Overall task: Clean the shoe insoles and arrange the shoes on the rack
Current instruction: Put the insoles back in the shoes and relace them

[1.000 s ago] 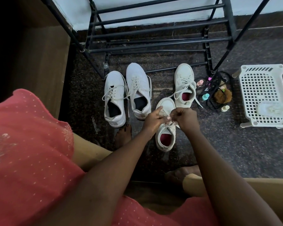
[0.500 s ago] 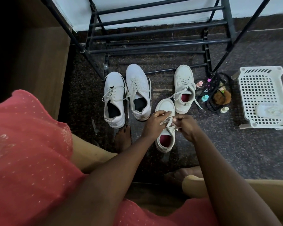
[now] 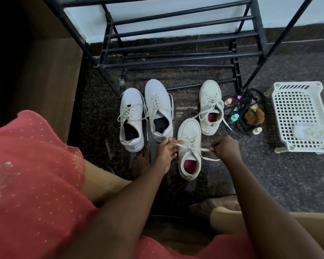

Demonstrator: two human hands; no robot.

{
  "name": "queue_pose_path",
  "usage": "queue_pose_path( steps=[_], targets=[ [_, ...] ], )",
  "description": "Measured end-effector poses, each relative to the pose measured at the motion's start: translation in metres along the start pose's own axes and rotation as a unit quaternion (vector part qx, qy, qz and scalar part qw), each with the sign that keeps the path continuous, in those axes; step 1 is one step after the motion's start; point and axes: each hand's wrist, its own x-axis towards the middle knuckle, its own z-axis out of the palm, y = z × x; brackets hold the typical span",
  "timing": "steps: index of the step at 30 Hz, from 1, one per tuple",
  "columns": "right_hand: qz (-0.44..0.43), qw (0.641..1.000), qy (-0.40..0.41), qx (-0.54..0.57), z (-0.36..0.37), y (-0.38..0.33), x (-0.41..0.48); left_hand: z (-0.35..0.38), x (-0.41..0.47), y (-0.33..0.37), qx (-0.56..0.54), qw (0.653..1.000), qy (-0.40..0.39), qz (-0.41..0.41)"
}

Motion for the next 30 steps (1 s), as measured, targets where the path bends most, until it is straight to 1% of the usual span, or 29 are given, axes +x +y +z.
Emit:
queue_pose_path(
  steps=[2,4,7,13,16,18,21,22,23,25,26,27,28,29,30],
  targets=[
    [-0.016,0.998,0.038,-0.047,0.003,0.005,0.002,-0.001,-0.002,-0.003,-0.047,0.998,0.008,-0.033],
    [-0.018,0.995,0.071,-0.064,0.008,0.009,0.003,0.001,0.000,-0.008,-0.117,0.990,0.023,-0.076],
    [-0.028,0.990,0.097,-0.103,0.013,0.015,0.000,0.002,0.005,-0.012,-0.173,0.978,0.048,-0.105],
    [-0.021,0.985,0.111,-0.132,0.018,0.022,-0.001,0.004,0.017,-0.023,-0.191,0.967,0.113,-0.127],
    [-0.007,0.986,0.138,-0.090,0.017,0.027,0.002,0.005,0.019,-0.024,-0.183,0.967,0.126,-0.128],
    [0.010,0.990,0.133,-0.051,0.017,0.032,0.004,0.007,0.016,-0.022,-0.184,0.964,0.143,-0.126],
    [0.026,0.995,0.087,-0.037,0.016,0.033,-0.001,0.009,0.009,-0.024,-0.138,0.969,0.145,-0.142],
    [0.032,0.997,0.056,-0.043,0.015,0.033,-0.002,0.009,0.007,-0.025,-0.099,0.974,0.136,-0.153],
    [0.036,0.997,0.008,-0.061,0.017,0.033,-0.004,0.007,0.004,-0.027,-0.058,0.976,0.124,-0.167],
    [0.050,0.991,-0.105,-0.070,0.026,0.032,-0.009,0.005,-0.005,-0.030,-0.011,0.976,0.056,-0.209],
    [0.056,0.983,-0.167,-0.044,0.033,0.032,-0.012,0.005,-0.010,-0.031,-0.008,0.972,0.009,-0.233],
    [0.073,0.976,-0.206,0.004,0.041,0.034,-0.012,0.006,-0.015,-0.032,-0.012,0.967,-0.034,-0.254],
    [0.089,0.972,-0.213,0.044,0.049,0.036,-0.011,0.009,-0.020,-0.033,-0.014,0.961,-0.065,-0.267],
    [0.094,0.973,-0.202,0.054,0.055,0.036,-0.010,0.012,-0.024,-0.034,-0.018,0.959,-0.084,-0.269],
    [0.097,0.978,-0.181,0.039,0.060,0.034,-0.010,0.015,-0.025,-0.038,-0.024,0.961,-0.092,-0.259]
  ],
)
